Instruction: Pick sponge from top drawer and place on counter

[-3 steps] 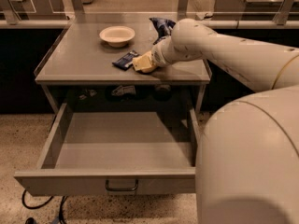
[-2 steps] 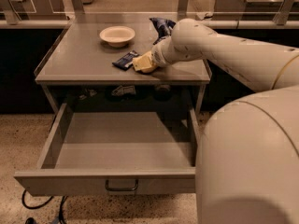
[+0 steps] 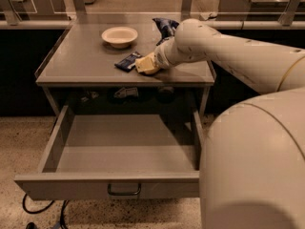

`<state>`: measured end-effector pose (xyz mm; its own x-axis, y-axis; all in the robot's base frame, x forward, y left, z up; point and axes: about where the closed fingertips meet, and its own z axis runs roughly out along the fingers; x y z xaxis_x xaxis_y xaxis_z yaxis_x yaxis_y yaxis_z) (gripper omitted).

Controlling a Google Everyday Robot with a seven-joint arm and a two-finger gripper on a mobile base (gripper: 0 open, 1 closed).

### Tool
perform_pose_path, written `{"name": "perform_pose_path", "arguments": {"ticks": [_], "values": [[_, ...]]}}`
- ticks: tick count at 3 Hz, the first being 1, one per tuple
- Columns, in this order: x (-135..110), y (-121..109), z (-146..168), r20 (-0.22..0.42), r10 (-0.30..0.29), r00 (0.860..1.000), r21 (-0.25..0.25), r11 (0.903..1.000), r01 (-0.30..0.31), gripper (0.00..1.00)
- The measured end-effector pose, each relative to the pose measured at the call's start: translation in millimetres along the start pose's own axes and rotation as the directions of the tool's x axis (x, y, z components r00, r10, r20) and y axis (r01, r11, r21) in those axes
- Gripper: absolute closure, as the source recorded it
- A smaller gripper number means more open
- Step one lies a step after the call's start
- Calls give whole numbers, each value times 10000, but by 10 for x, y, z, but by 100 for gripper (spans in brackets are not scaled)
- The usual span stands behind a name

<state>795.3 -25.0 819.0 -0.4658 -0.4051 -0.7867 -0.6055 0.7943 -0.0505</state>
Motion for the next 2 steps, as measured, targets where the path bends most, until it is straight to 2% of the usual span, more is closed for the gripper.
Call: {"name": "perform_pose_path", "arguments": {"ticks": [1, 2], "values": [[0, 1, 1, -1, 0, 10000, -2, 10000, 0, 0], [0, 1, 1, -1, 0, 10000, -2, 10000, 0, 0]]}}
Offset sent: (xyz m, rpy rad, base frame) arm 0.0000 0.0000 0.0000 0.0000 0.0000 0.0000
